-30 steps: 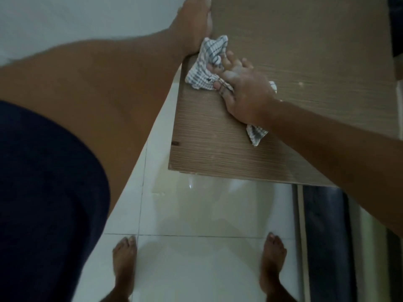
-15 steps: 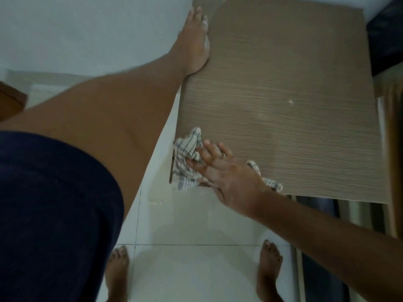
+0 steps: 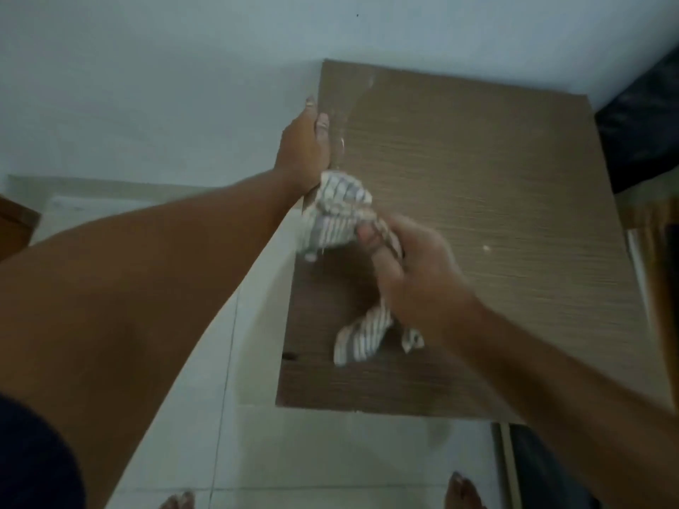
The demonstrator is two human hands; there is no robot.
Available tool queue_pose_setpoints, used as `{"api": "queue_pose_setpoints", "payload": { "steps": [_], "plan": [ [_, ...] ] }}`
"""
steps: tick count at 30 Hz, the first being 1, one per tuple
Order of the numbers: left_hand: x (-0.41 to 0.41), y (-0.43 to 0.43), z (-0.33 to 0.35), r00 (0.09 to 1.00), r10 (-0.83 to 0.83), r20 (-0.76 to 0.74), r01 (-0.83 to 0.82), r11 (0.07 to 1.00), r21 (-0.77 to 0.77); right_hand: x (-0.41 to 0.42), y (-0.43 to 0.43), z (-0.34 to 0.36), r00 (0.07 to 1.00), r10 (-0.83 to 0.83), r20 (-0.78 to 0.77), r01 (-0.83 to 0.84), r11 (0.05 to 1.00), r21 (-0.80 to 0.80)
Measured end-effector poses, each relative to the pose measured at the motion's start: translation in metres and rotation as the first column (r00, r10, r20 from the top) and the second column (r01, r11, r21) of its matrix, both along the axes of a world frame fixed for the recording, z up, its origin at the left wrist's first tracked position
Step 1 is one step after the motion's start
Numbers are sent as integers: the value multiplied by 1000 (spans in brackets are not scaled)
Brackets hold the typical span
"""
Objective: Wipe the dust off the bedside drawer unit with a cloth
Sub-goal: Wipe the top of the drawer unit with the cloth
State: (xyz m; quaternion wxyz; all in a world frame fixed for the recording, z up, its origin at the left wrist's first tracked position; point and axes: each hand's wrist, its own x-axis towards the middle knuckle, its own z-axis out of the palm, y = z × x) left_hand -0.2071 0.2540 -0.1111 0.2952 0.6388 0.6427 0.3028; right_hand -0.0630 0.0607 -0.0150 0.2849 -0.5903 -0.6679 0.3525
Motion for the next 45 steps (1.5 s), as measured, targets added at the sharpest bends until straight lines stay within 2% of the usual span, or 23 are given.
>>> {"api": "queue_pose_setpoints", "payload": {
  "steps": [3, 6, 9, 13, 19, 23, 27, 33, 45],
  "plan": [
    [-1, 9, -15, 997, 30, 67, -33, 999, 36, 8, 86, -1, 977, -192, 87, 183, 978, 103],
    [-3, 9, -20, 993, 86, 86, -91, 994, 55, 20, 172, -19, 902, -391, 184, 332, 900, 284],
    [-2, 10, -22, 991, 100, 89, -103, 994, 37, 26, 235, -37, 852, -453, 263, 374, 878, 300],
    [-2, 13, -26, 989, 113, 94, -118, 992, 51, 15, 262, -61, 794, -351, 497, 292, 936, 194],
    [-2, 10, -22, 988, 122, 96, -128, 990, 57, 4, 262, -66, 762, -257, 594, 190, 966, 174],
    [0, 8, -20, 986, 122, 112, -130, 990, 62, -15, 263, -65, 779, -151, 608, 51, 983, 179],
    [1, 7, -17, 983, 138, 120, -146, 987, 62, -25, 259, -64, 797, -92, 596, -16, 985, 174],
    [1, 1, -9, 986, 151, 66, -153, 988, 29, -32, 213, -67, 818, 41, 574, -171, 970, 174],
    [-13, -72, -13, 904, 275, 326, -247, 961, -127, -39, 125, -72, 826, 124, 549, -234, 963, 134]
  ]
}}
